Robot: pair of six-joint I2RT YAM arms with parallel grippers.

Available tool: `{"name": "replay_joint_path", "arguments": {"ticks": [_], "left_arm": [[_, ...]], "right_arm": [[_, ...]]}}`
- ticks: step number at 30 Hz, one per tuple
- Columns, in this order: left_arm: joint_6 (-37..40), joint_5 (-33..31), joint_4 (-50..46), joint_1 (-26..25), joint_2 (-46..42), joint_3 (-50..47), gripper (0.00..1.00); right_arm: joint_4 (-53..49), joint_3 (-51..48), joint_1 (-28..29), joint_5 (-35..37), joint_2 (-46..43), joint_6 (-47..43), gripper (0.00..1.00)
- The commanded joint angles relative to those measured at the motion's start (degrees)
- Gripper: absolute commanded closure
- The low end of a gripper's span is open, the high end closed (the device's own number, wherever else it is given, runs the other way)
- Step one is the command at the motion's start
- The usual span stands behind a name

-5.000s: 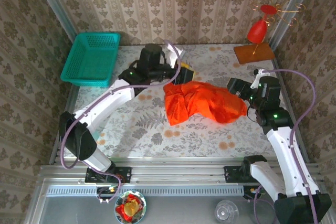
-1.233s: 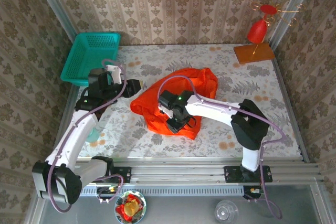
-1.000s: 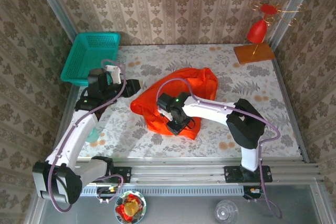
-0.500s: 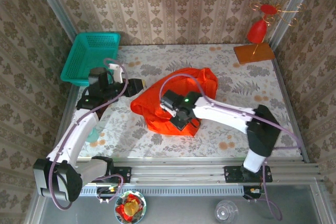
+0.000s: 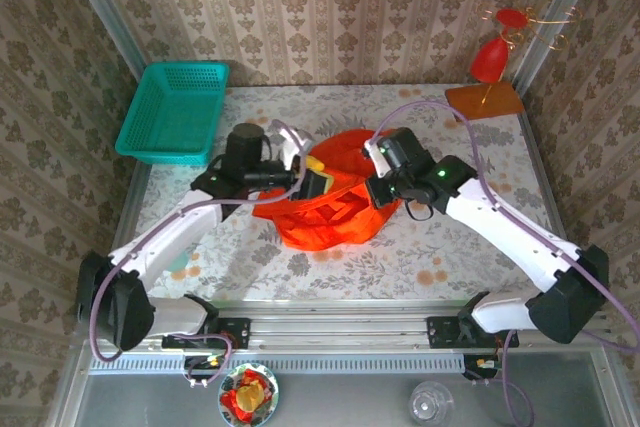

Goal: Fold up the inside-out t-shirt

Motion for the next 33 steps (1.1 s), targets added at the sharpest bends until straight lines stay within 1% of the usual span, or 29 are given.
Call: {"name": "replay_joint_path", "arguments": {"ticks": [1, 2, 6, 9, 13, 16, 19, 22, 25, 30, 33], "left_arm": [[7.8, -5.1, -3.5, -3.5, 2.5, 2.7, 0.39], [8.0, -8.0, -3.2, -4.4, 3.1, 2.7, 0.37], [8.5, -14.5, -1.5, -7.7, 5.5, 2.5, 0.31], [9.3, -22.2, -0.7, -9.9, 7.6, 2.7, 0.30], [11.4, -29.9, -1.2, -11.7, 11.5, 4.2, 0.29], [11.2, -34.5, -2.2, -11.8, 14.1, 5.5, 0.31], [11.7, -39.0, -5.0, -11.4, 15.6, 7.3, 0.39], [11.9, -39.6, -5.3, -10.0, 14.8, 6.4, 0.50], [11.7, -37.3, -5.2, -8.0, 13.0, 4.2, 0.60], [10.8, -34.5, -4.7, -4.7, 10.5, 0.2, 0.70], [10.5, -33.9, -5.2, -3.0, 9.9, -1.7, 0.74]], "right_arm": [[3.1, -0.1, -2.2, -5.9, -2.2, 3.0, 0.98], [3.4, 0.0, -2.6, -6.7, -2.5, 3.5, 0.98], [4.8, 0.6, -3.8, -9.5, -3.6, 4.7, 0.97], [4.8, 1.1, -4.4, -10.5, -4.2, 5.1, 0.97], [5.1, 1.5, -5.2, -11.1, -5.8, 5.7, 0.97], [4.6, 1.5, -6.5, -10.5, -7.2, 5.4, 0.97], [2.8, 1.3, -9.1, -9.1, -8.6, 4.6, 0.97], [1.2, 0.8, -13.2, -8.5, -10.8, 4.3, 0.98], [0.4, -0.3, -18.6, -9.5, -12.9, 4.3, 0.98], [-1.5, -1.2, -26.5, -11.7, -15.2, 4.8, 0.98], [-1.3, -1.6, -29.0, -12.9, -16.8, 4.8, 0.98]]}}
